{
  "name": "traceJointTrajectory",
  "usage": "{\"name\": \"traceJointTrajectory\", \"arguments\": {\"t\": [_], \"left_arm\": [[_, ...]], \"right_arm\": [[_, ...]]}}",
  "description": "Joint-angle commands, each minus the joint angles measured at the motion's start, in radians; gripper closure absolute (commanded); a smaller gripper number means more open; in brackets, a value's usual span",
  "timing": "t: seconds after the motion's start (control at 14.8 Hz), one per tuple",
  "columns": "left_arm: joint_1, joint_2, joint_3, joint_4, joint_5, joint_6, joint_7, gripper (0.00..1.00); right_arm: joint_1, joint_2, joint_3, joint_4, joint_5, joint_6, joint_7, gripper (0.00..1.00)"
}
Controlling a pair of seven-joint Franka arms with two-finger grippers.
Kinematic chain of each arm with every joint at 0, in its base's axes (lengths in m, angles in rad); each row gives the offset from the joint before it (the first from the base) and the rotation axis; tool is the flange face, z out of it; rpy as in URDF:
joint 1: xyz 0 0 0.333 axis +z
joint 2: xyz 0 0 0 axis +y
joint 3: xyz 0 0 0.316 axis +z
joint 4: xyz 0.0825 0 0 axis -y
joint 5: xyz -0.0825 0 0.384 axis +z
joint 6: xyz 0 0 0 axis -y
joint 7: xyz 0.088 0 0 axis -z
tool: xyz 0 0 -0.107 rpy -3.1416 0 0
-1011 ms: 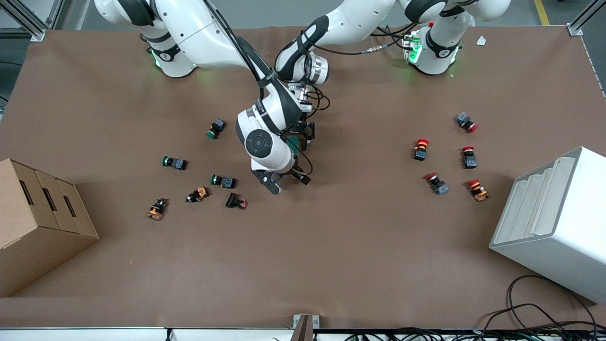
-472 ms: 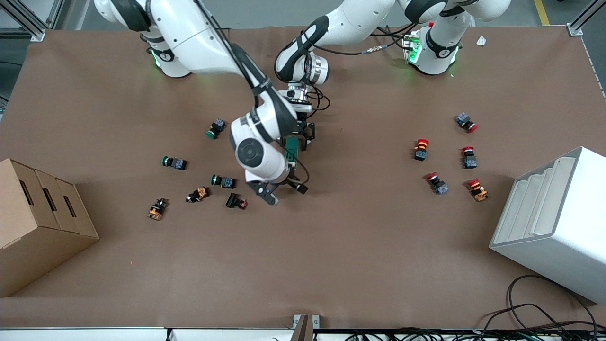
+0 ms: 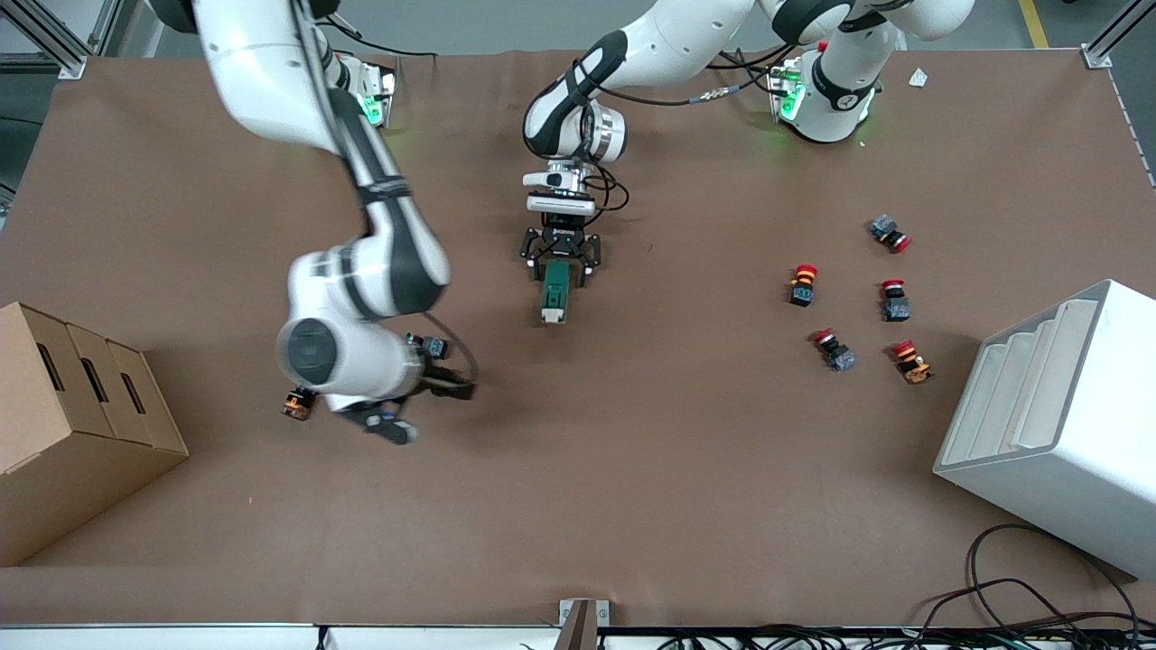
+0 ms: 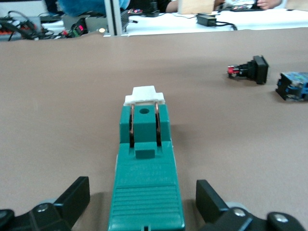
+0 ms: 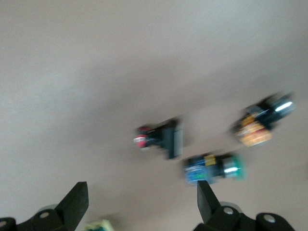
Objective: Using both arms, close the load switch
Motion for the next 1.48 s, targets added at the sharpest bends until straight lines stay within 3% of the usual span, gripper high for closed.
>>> {"name": "traceJointTrajectory", "arguments": {"t": [0.0,0.27,0.4,0.54,0.74,1.08,1.42], "left_arm": [[0.011,-0.008,-0.029,0.055,-0.12,0.025,0.09,0.02],[0.013,-0.057,-0.049,0.128,-0.338,0.025,0.258,0.02],[0.031,-0.075,-0.052,0.161,-0.402,0.026,0.312,0.02],[0.052,-0.129,-0.05,0.167,-0.483,0.026,0.384,0.02],[0.104,-0.235,-0.052,0.168,-0.672,0.026,0.563,0.02],[0.259,-0.422,-0.05,0.208,-1.078,0.022,0.991,0.01],[0.477,-0.528,-0.05,0.262,-1.39,0.005,1.34,0.0]], "right_arm": [[0.001,-0.052,-0.113,-0.033,0.0,-0.078,-0.227,0.0],[0.01,-0.103,-0.295,-0.031,-0.044,-0.163,-0.556,0.0],[0.006,-0.138,-0.349,-0.031,-0.065,-0.195,-0.604,0.0],[-0.057,-0.155,-0.339,0.02,-0.107,-0.262,-0.596,0.0],[-0.21,-0.172,-0.187,0.134,-0.173,-0.364,-0.543,0.0],[-0.448,-0.293,0.166,0.108,-0.372,-0.37,-0.426,0.0],[-0.576,-0.403,0.33,0.006,-0.447,-0.369,-0.426,0.0]]}}
